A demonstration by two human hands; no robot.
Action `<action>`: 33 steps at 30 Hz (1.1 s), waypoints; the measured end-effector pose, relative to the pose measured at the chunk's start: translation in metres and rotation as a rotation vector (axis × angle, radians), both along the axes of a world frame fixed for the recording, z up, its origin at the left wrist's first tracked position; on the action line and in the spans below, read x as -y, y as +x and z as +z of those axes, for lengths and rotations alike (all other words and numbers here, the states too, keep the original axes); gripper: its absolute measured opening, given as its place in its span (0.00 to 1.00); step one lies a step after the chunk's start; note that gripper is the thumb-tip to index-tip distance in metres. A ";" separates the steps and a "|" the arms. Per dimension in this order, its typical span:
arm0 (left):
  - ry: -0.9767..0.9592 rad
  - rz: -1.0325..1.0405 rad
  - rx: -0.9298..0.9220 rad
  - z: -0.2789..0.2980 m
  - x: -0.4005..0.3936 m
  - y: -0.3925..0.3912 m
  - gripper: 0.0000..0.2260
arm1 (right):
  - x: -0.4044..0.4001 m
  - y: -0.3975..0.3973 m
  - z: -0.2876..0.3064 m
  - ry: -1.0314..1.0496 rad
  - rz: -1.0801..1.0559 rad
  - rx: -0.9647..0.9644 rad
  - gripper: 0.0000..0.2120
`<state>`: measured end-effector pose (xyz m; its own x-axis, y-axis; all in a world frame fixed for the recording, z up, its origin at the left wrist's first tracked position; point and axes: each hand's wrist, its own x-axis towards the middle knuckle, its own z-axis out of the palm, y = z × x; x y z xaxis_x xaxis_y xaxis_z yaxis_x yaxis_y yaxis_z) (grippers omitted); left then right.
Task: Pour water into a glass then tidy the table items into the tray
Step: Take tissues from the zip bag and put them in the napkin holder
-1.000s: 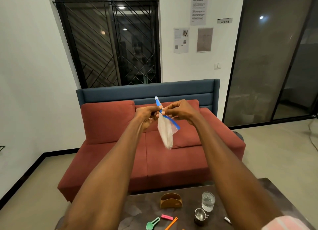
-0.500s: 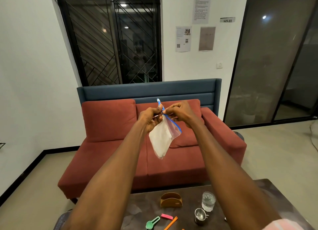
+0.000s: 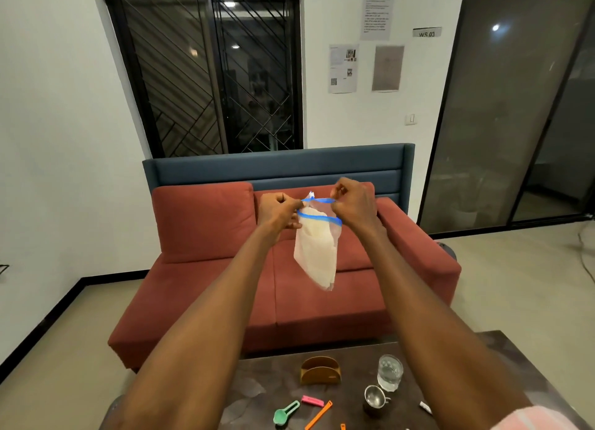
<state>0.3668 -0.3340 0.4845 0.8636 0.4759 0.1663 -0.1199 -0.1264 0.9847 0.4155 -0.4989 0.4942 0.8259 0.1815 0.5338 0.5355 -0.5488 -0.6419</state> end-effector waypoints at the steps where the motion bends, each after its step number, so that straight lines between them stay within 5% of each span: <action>1: 0.011 -0.006 0.018 0.000 0.003 0.001 0.08 | -0.002 -0.002 0.000 -0.090 -0.011 0.050 0.09; 9: 0.128 -0.060 0.120 -0.003 0.009 0.001 0.10 | -0.010 0.000 -0.005 -0.579 -0.133 -0.082 0.13; 13: 0.153 -0.059 0.159 -0.002 0.014 -0.001 0.10 | -0.014 0.000 -0.014 -0.554 -0.130 -0.111 0.14; 19: 0.182 0.007 0.184 0.009 0.017 -0.004 0.09 | -0.017 -0.007 -0.027 -0.227 -0.011 0.074 0.20; 22: 0.209 0.018 0.184 0.011 0.015 -0.005 0.08 | -0.020 -0.009 -0.029 -0.286 -0.110 0.130 0.16; 28: 0.257 0.036 0.182 0.006 0.014 -0.010 0.09 | -0.026 -0.008 -0.028 -0.471 -0.256 -0.036 0.35; 33: 0.298 -0.012 0.189 0.006 0.011 -0.017 0.09 | -0.030 -0.009 -0.026 -0.396 -0.242 -0.115 0.32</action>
<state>0.3495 -0.3451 0.4900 0.8095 0.3720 0.4542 -0.3002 -0.4025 0.8648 0.4066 -0.4693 0.4681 0.9191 0.1473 0.3655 0.2997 -0.8635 -0.4057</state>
